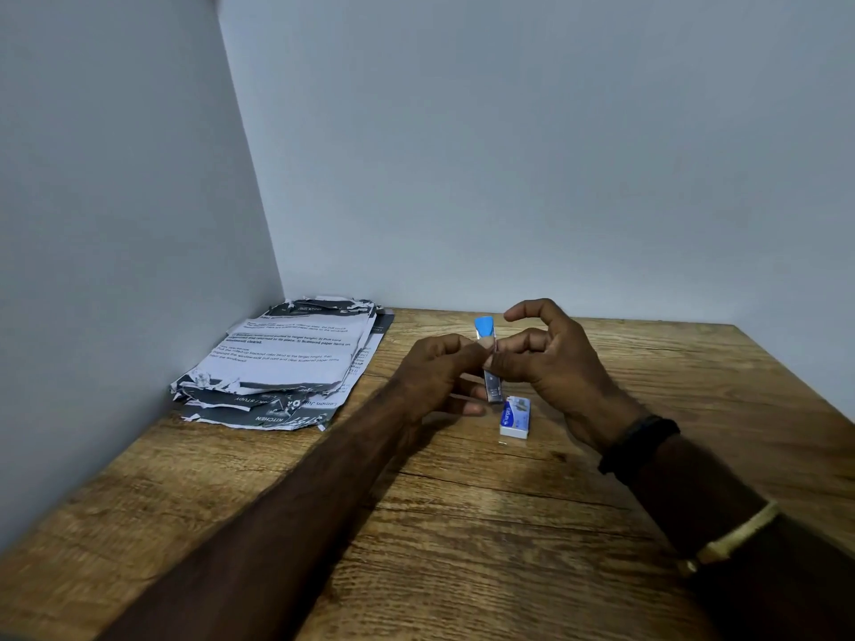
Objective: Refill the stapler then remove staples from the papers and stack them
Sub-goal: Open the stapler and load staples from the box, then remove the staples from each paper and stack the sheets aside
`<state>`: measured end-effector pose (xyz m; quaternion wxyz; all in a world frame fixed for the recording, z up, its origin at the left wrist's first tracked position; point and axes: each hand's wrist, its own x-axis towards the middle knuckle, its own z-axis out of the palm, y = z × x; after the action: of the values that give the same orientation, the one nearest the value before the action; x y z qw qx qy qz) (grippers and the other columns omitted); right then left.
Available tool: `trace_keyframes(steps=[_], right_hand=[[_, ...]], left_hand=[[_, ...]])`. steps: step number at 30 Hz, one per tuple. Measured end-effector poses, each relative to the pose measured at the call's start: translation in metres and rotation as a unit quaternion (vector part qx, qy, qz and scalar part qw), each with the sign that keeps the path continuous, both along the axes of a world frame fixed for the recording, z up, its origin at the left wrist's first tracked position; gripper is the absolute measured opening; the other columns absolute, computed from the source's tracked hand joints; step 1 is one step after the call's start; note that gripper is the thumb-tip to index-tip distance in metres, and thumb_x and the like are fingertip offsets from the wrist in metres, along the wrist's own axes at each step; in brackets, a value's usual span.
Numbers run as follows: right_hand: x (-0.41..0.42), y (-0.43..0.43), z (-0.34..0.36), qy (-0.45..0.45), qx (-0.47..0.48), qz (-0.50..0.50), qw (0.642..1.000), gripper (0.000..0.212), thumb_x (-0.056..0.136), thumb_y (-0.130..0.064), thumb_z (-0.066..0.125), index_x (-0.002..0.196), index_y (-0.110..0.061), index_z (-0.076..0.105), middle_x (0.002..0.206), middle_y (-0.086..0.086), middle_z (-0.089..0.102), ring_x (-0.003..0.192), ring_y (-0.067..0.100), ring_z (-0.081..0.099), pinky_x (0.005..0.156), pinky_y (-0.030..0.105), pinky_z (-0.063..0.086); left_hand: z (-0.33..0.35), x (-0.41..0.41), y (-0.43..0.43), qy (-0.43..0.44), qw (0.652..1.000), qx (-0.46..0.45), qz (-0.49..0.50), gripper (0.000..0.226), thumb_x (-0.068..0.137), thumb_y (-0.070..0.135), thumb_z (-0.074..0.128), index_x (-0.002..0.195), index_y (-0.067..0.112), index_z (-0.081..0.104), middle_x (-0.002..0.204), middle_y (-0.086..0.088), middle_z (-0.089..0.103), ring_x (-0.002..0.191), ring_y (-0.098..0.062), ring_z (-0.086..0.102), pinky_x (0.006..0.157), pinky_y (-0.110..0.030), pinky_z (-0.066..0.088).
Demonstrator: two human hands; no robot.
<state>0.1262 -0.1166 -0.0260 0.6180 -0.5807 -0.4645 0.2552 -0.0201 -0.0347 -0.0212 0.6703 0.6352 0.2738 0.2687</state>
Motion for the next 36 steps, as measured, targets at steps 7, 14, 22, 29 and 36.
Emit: trace_keyframes(steps=[7, 14, 22, 29, 36], right_hand=[[-0.001, 0.0, 0.002, -0.022, 0.003, -0.017, 1.0, 0.048, 0.079, -0.003, 0.086, 0.117, -0.019, 0.061, 0.088, 0.01, 0.082, 0.08, 0.022, 0.079, 0.074, 0.035, 0.062], [-0.008, 0.001, 0.001, -0.078, -0.017, -0.105, 0.991, 0.045, 0.076, -0.013, 0.09, 0.112, -0.022, 0.064, 0.098, 0.003, 0.08, 0.081, 0.018, 0.079, 0.068, 0.04, 0.065], [-0.027, 0.016, -0.006, -0.313, -0.116, -0.174, 0.926, 0.035, 0.072, -0.036, 0.084, 0.097, -0.028, 0.061, 0.078, -0.001, 0.075, 0.08, 0.021, 0.071, 0.069, 0.035, 0.056], [-0.035, 0.021, -0.013, -0.433, -0.142, -0.174, 0.873, 0.03, 0.081, -0.045, 0.075, 0.096, -0.023, 0.061, 0.089, 0.004, 0.072, 0.083, 0.028, 0.064, 0.057, 0.031, 0.038], [-0.045, 0.025, 0.005, -0.462, -0.159, -0.17, 0.856, 0.031, 0.08, -0.043, 0.078, 0.104, -0.026, 0.068, 0.104, 0.001, 0.072, 0.1, 0.026, 0.065, 0.075, 0.033, 0.048]], left_hand=[[-0.003, 0.001, 0.003, -0.013, 1.0, 0.011, 0.012, 0.03, 0.094, 0.035, 0.067, 0.099, 0.005, 0.072, 0.076, -0.003, 0.072, 0.063, -0.011, 0.068, 0.064, -0.029, 0.06], [-0.008, -0.001, 0.014, 0.059, 0.981, 0.159, 0.09, 0.03, 0.091, 0.043, 0.068, 0.098, 0.016, 0.077, 0.099, -0.009, 0.076, 0.089, -0.02, 0.068, 0.079, -0.041, 0.059], [-0.01, -0.006, 0.026, 0.124, 0.936, 0.279, 0.175, 0.026, 0.095, 0.022, 0.06, 0.116, 0.016, 0.074, 0.111, -0.003, 0.075, 0.105, -0.018, 0.068, 0.096, -0.035, 0.054], [-0.012, -0.009, 0.023, 0.235, 0.9, 0.339, 0.142, 0.025, 0.092, 0.032, 0.059, 0.1, 0.018, 0.078, 0.099, -0.001, 0.078, 0.098, -0.017, 0.07, 0.088, -0.034, 0.055], [-0.007, -0.014, 0.032, 0.235, 0.893, 0.348, 0.163, 0.021, 0.087, 0.03, 0.063, 0.092, 0.019, 0.079, 0.096, 0.0, 0.079, 0.096, -0.017, 0.07, 0.083, -0.029, 0.053]])
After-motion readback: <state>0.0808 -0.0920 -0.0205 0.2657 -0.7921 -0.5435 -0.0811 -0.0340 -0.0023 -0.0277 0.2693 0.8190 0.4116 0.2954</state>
